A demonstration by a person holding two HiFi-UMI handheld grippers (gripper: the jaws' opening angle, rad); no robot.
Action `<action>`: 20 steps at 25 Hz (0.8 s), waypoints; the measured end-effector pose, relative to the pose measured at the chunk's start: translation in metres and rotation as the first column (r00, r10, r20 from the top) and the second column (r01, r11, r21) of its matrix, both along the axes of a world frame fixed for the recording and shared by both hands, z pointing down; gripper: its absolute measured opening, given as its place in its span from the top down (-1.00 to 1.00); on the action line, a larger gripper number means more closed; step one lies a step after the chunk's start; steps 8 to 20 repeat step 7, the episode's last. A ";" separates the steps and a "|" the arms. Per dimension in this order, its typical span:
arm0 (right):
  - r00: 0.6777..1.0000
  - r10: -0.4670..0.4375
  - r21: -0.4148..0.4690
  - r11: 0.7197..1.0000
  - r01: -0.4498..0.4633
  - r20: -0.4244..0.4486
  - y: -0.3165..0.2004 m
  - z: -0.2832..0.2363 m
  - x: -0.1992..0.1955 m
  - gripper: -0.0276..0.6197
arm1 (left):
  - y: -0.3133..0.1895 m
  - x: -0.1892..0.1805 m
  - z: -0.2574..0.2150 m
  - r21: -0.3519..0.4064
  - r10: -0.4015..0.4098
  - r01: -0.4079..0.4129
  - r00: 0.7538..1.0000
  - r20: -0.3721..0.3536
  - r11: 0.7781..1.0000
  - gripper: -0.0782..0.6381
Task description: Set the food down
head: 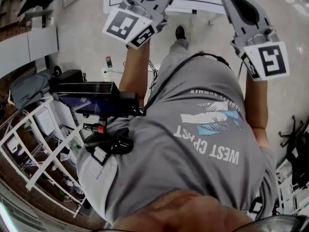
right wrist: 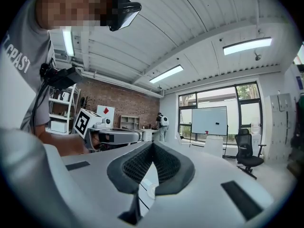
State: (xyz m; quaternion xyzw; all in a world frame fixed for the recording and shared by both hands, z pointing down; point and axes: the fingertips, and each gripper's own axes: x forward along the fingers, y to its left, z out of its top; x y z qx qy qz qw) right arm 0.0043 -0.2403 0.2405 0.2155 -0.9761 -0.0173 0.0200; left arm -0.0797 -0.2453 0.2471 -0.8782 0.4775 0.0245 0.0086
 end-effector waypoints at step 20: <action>0.999 -0.024 0.004 1.000 0.024 -0.033 0.014 0.027 -0.024 0.89 | 0.020 -0.026 0.025 -0.020 -0.016 0.017 1.000 0.007 1.000 0.76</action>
